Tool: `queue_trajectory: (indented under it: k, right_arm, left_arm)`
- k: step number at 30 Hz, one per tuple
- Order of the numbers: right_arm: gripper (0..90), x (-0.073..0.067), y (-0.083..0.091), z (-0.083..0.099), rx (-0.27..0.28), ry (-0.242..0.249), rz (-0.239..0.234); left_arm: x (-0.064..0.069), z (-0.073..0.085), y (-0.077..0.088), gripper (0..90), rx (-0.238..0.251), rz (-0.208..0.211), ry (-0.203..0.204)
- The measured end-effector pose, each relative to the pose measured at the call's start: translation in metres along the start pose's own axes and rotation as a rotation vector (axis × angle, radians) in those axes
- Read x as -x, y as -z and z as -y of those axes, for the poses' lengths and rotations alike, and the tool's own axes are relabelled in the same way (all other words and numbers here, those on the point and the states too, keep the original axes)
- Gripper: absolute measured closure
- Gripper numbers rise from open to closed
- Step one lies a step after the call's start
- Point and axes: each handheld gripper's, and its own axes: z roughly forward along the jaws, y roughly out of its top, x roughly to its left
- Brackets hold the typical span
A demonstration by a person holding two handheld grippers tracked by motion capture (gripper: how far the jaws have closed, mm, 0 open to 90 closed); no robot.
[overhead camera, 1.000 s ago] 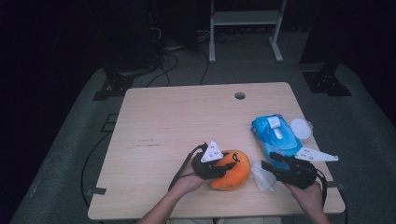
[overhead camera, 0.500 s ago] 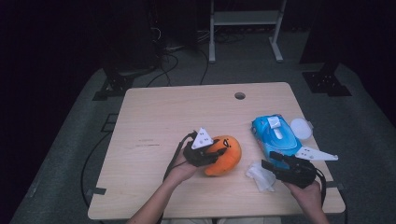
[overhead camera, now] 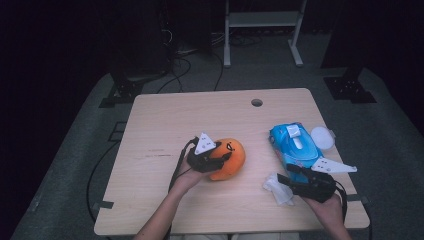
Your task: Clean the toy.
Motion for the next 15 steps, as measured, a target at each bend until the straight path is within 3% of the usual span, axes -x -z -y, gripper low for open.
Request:
queue_trajectory:
  k: [5,9,15]
  right_arm:
    - [37.9,-0.003,0.0,-0.001,0.008,-0.001,0.0]
    - [37.2,-0.002,-0.002,0.0,0.001,-0.003,-0.001]
    - [36.8,0.001,-0.006,0.002,-0.01,-0.016,0.003]
  left_arm:
    - [0.004,-0.002,0.008,30.9,0.032,-0.013,0.007]
    - [0.002,-0.001,0.013,22.6,0.027,-0.026,0.013]
    - [-0.002,0.004,0.023,19.8,0.049,-0.013,0.054]
